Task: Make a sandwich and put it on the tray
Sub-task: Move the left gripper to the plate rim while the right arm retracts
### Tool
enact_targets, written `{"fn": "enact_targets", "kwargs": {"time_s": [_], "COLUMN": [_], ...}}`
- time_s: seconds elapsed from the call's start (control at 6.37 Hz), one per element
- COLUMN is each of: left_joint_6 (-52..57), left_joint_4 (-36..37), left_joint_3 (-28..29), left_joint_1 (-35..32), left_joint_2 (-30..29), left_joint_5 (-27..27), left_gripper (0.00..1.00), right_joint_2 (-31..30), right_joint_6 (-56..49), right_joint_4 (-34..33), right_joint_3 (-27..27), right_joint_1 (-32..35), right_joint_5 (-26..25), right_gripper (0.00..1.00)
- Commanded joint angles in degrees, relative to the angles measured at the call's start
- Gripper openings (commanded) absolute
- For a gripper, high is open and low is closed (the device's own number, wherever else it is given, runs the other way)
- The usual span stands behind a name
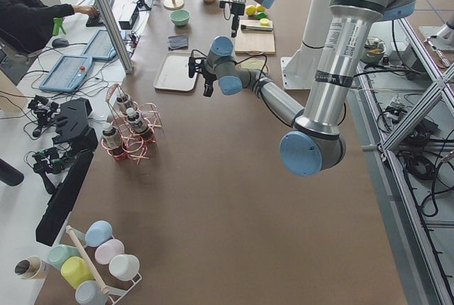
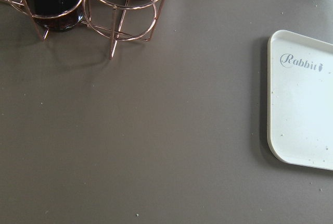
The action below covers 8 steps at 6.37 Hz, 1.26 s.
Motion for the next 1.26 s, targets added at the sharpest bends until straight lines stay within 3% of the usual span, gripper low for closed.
{"fn": "enact_targets", "kwargs": {"time_s": [0.0,0.16,0.47,0.78,0.94,1.1], "left_joint_6": [-8.9,-11.6,-14.0,-15.6,-15.6,-16.8], "left_joint_4": [0.3,0.5,0.4,0.0,-0.2,-0.2], "left_joint_3": [-4.5,-5.3,-4.8,-2.0,-0.8,0.1], "left_joint_1": [9.5,16.3,27.1,34.5,35.4,35.4], "left_joint_2": [-0.2,0.1,0.0,-0.3,-0.5,-1.5], "left_joint_5": [7.9,15.0,25.9,33.7,34.6,34.6], "left_gripper": [0.97,0.97,0.96,0.79,0.73,0.59], "right_joint_2": [-4.1,-6.8,-9.6,-10.4,-10.6,-10.6], "right_joint_6": [-1.7,-4.1,-6.1,-6.1,-6.2,-6.1], "right_joint_4": [0.1,0.2,0.5,0.5,0.5,0.6], "right_joint_3": [0.2,0.4,1.1,1.2,1.1,1.2], "right_joint_1": [8.2,12.1,14.0,14.1,14.1,14.1], "right_joint_5": [8.1,12.1,13.2,12.5,12.4,12.4], "right_gripper": [0.99,0.99,0.99,0.99,0.99,0.99]}}
